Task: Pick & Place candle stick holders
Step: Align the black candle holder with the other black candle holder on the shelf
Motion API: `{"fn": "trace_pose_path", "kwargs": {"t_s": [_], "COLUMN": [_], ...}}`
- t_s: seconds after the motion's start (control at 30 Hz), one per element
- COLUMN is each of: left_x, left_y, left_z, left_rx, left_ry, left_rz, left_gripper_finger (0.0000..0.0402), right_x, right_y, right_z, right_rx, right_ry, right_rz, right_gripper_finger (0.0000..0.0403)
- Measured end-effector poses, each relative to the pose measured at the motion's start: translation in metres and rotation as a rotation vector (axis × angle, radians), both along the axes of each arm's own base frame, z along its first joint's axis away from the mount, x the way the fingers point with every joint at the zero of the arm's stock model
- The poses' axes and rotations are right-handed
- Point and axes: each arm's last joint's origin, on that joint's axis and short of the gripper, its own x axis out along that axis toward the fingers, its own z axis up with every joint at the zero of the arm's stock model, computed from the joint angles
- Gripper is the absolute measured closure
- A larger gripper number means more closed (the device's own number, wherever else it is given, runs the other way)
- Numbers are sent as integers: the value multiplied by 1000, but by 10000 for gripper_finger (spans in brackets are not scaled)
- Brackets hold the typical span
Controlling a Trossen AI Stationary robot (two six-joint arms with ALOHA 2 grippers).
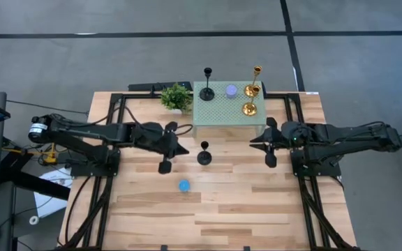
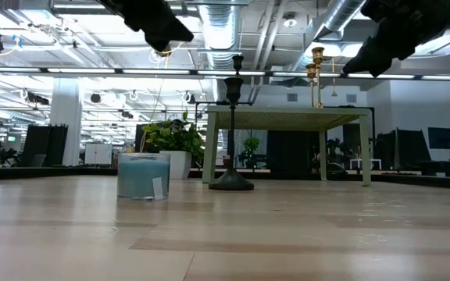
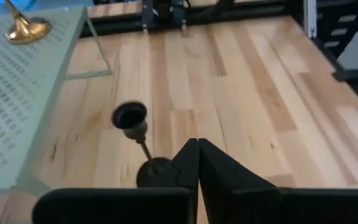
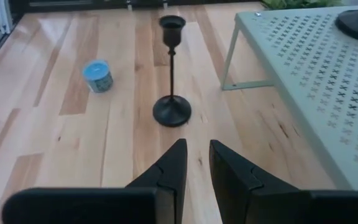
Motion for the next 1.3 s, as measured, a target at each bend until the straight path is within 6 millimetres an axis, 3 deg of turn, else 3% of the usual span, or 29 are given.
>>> {"fn": "trace_pose_path", "kwargs": {"t_s": [0.1, 0.23, 0.4, 0.7, 0.9, 1.07, 1.3], "left_x": [4, 3, -14, -46, -51, -48, -41], "left_y": [-5, -12, -18, -23, -23, -24, -24], "left_z": [-11, -48, -72, -90, -103, -106, -93], "left_rx": [27, 118, 160, -86, -343, -368, -285], "left_ry": [27, 110, 107, 18, 62, 71, -88], "left_rz": [27, 144, 204, 32, 79, 91, 50], "left_gripper_finger": [397, 396, 397, 395, 395, 395, 395], "right_x": [0, 0, -1, -1, 0, 0, 1], "right_y": [3, 7, 12, 13, 12, 12, 13], "right_z": [0, -1, 0, 0, 1, 0, -1], "right_rx": [14, 42, 44, 42, 31, 31, 53], "right_ry": [1, 0, 0, -1, -13, -12, -6], "right_rz": [8, 14, 46, 54, 33, 34, 24], "right_gripper_finger": [342, 342, 342, 342, 342, 342, 342]}}
